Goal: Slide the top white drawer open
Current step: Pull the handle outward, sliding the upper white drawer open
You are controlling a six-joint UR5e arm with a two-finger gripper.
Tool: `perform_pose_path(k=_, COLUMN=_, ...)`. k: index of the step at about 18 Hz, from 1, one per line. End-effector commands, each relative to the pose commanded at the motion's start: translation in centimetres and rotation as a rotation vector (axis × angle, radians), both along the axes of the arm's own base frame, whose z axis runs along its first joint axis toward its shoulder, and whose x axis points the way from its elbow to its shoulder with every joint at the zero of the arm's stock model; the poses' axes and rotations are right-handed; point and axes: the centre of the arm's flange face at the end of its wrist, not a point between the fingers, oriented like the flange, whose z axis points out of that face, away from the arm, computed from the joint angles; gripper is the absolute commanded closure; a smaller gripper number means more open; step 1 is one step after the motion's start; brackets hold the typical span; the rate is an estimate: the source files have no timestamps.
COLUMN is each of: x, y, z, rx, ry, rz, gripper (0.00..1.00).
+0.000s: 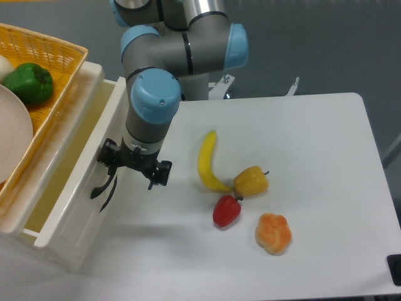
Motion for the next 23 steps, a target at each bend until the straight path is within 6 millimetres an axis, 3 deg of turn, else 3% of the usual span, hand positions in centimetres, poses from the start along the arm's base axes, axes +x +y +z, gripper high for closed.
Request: perform_pose_path(k=23, x=-7.5, y=-3.1, z=0.0, rx=0.014, ry=0.024, rz=0.049, gripper=0.00)
